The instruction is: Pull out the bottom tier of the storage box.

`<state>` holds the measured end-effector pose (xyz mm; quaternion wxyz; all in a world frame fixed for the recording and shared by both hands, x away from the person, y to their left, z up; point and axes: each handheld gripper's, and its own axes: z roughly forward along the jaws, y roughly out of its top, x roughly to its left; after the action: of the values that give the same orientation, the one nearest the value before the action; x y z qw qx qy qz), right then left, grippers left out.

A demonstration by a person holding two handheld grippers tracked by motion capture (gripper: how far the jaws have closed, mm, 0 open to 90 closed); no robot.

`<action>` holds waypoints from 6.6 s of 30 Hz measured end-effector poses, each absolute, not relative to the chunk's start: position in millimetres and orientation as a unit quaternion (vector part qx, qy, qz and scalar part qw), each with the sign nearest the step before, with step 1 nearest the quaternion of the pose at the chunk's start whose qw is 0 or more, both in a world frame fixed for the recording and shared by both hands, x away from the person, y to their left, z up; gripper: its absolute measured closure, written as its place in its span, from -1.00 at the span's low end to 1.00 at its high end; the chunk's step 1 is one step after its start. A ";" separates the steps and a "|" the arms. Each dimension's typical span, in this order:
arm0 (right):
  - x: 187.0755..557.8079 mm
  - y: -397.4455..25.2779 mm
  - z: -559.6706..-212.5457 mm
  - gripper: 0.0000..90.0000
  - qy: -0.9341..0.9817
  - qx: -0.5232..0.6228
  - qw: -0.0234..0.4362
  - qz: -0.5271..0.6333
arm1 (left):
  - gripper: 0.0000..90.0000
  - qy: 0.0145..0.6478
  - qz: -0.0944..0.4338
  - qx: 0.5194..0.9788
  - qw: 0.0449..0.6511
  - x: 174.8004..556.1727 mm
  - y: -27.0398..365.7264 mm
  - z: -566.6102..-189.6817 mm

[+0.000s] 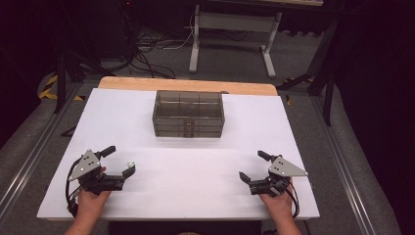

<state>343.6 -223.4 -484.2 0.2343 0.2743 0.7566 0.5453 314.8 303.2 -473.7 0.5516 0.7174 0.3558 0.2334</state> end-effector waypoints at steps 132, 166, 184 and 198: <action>373.6 -35.5 -470.5 -0.27 0.840 0.016 0.474 0.265 | -0.99 0.354 0.236 0.721 0.546 313.7 304.5 -474.3; 385.6 -5.7 -506.4 0.02 0.798 -0.044 0.581 0.156 | -0.99 0.350 0.239 0.728 0.540 311.7 302.6 -474.6; 394.6 2.9 -524.5 0.23 0.783 -0.053 0.607 0.128 | -0.99 0.349 0.239 0.728 0.540 311.8 302.3 -474.7; 403.4 6.3 -530.2 0.36 0.776 -0.064 0.619 0.102 | -0.99 0.348 0.238 0.727 0.541 311.8 301.7 -474.9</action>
<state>403.4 6.3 -530.2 0.6187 -0.0640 0.7764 0.1017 311.8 301.7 -474.9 0.5411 0.7274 0.3482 0.2382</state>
